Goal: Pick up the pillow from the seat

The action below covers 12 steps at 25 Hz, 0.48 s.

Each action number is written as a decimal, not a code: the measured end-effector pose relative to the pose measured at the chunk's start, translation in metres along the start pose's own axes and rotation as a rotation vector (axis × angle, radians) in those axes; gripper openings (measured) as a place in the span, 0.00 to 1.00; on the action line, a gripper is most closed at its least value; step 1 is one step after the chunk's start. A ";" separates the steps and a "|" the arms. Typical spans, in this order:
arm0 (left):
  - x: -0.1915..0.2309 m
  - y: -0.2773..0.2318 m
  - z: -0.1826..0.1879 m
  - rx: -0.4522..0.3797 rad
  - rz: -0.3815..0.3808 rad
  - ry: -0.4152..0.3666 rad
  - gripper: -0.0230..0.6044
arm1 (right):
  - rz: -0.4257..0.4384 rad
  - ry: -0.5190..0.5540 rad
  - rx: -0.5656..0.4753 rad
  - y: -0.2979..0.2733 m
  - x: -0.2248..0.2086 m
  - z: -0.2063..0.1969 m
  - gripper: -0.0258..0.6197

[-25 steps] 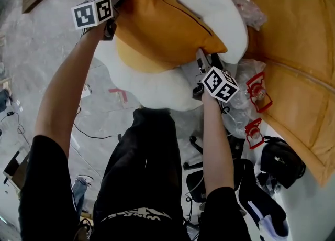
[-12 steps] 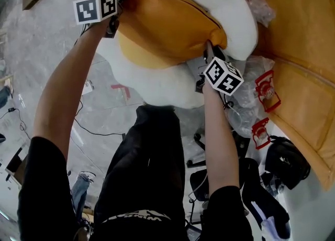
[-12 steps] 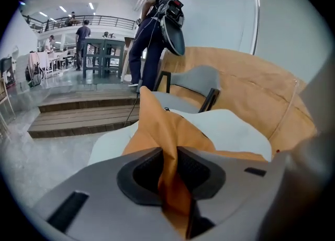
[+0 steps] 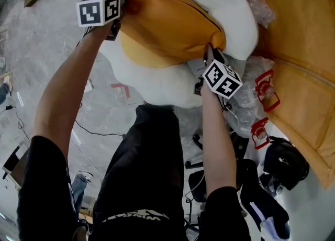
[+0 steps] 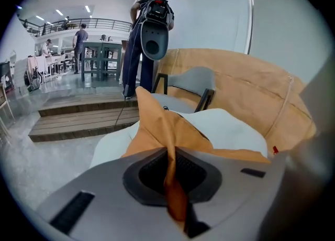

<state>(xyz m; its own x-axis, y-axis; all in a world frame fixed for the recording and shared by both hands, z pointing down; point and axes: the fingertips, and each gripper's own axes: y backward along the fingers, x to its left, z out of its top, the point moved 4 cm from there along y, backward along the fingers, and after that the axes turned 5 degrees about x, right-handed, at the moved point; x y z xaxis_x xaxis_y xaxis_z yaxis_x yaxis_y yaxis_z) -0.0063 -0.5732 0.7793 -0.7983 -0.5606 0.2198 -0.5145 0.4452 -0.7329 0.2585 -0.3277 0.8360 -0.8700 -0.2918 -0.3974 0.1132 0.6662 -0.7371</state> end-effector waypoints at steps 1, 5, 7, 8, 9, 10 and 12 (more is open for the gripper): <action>-0.001 0.005 0.001 -0.006 -0.001 0.003 0.08 | 0.004 0.000 -0.007 0.004 0.002 -0.001 0.10; -0.007 0.034 0.006 -0.032 -0.017 0.008 0.08 | 0.019 0.019 -0.036 0.028 0.012 0.002 0.10; -0.013 0.057 0.007 -0.047 -0.023 0.005 0.08 | 0.018 0.050 -0.055 0.050 0.018 0.007 0.10; -0.017 0.072 0.008 -0.057 -0.019 0.003 0.08 | 0.018 0.069 -0.065 0.063 0.021 0.010 0.10; -0.021 0.089 0.007 -0.067 -0.013 0.001 0.08 | 0.019 0.089 -0.074 0.077 0.025 0.013 0.10; -0.026 0.106 0.006 -0.073 -0.014 0.001 0.08 | 0.021 0.109 -0.082 0.094 0.030 0.016 0.10; -0.039 0.144 0.004 -0.092 -0.023 0.010 0.08 | 0.034 0.153 -0.102 0.129 0.040 0.025 0.10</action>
<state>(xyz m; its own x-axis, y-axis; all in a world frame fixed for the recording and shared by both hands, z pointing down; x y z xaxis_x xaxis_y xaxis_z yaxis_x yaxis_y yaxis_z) -0.0483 -0.4901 0.6631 -0.7886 -0.5648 0.2430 -0.5592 0.4945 -0.6654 0.2503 -0.2706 0.7112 -0.9302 -0.1655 -0.3276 0.1012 0.7424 -0.6623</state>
